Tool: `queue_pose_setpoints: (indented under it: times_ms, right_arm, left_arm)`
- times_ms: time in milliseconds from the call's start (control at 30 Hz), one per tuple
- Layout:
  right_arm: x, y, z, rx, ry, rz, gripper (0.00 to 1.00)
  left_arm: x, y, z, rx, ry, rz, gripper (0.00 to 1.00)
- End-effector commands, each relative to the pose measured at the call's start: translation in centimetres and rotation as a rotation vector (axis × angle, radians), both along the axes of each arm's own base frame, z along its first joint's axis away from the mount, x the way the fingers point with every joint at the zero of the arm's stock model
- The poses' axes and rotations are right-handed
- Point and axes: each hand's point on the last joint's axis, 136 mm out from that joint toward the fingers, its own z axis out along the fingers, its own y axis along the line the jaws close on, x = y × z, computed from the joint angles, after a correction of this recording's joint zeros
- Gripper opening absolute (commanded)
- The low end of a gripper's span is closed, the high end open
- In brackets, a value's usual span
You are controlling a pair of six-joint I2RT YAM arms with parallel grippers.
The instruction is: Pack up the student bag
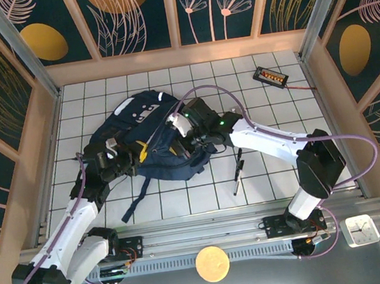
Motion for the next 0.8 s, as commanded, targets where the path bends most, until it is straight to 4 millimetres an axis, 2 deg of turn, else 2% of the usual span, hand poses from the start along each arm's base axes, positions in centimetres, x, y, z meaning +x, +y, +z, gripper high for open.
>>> queue_pose_setpoints:
  times_ms: [0, 100, 133, 200, 267, 433, 533, 667, 767]
  right_arm:
    - [3.6, -6.9, -2.3, -0.218, -0.012, -0.177, 0.0]
    - [2.1, -5.4, -1.9, -0.15, 0.042, -0.089, 0.0]
    - [1.7, -5.0, -1.9, -0.133, 0.059, -0.068, 0.03]
    - [1.1, -4.0, -1.9, -0.101, 0.085, -0.031, 0.23]
    - [0.6, -3.0, -1.7, -0.07, 0.096, -0.003, 0.34]
    - [0.5, -1.3, -1.7, -0.018, 0.128, 0.016, 0.39]
    - [0.4, -0.6, -1.6, 0.007, 0.133, 0.025, 0.47]
    - [0.8, 0.2, -1.6, 0.008, 0.113, 0.021, 0.62]
    - [1.1, 0.6, -1.1, 0.022, 0.095, 0.025, 0.63]
  left_arm:
    - [0.7, 1.2, 3.4, 0.005, -0.146, 0.02, 0.0]
    - [0.8, 1.0, 3.6, 0.01, -0.154, 0.006, 0.0]
    - [0.9, 0.9, 3.6, 0.011, -0.155, 0.003, 0.0]
    - [1.1, 0.8, 3.9, 0.01, -0.161, -0.005, 0.0]
    - [1.2, 0.6, 4.0, 0.007, -0.163, -0.014, 0.0]
    - [1.5, 0.3, 4.3, 0.003, -0.167, -0.028, 0.0]
    - [1.6, 0.2, 4.5, -0.001, -0.17, -0.037, 0.0]
    - [1.6, 0.1, 4.6, -0.005, -0.171, -0.044, 0.0]
    - [1.6, 0.0, 4.6, -0.007, -0.17, -0.049, 0.0]
